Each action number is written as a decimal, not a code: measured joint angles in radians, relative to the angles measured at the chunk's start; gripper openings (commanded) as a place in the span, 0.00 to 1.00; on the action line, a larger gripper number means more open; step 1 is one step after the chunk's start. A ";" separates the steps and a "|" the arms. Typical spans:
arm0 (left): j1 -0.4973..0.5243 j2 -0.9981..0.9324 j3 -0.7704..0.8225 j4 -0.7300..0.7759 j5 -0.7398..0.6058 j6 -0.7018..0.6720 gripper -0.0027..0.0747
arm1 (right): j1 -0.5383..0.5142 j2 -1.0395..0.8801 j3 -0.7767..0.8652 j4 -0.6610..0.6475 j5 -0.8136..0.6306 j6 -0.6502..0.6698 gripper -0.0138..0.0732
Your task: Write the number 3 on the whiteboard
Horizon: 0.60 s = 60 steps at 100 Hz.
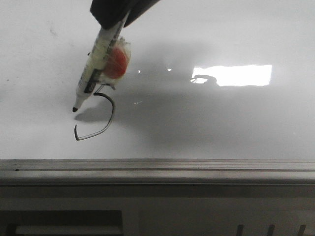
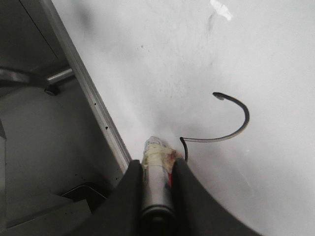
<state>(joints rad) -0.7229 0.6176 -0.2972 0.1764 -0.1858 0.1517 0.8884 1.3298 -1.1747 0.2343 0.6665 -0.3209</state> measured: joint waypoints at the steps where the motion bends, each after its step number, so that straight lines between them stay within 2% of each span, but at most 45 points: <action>1: -0.006 0.000 0.000 0.002 0.000 0.000 0.58 | 0.003 -0.005 0.000 0.000 0.000 0.000 0.08; 32: -0.165 0.143 0.000 0.033 -0.026 0.000 0.58 | 0.059 -0.033 -0.001 0.002 0.032 0.000 0.08; 60: -0.180 0.300 0.000 -0.016 -0.085 0.000 0.58 | 0.090 -0.036 -0.001 0.003 0.047 -0.002 0.08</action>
<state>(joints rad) -0.9030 0.9175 -0.2972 0.1601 -0.2708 0.1517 0.9788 1.2940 -1.1753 0.2377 0.7139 -0.3228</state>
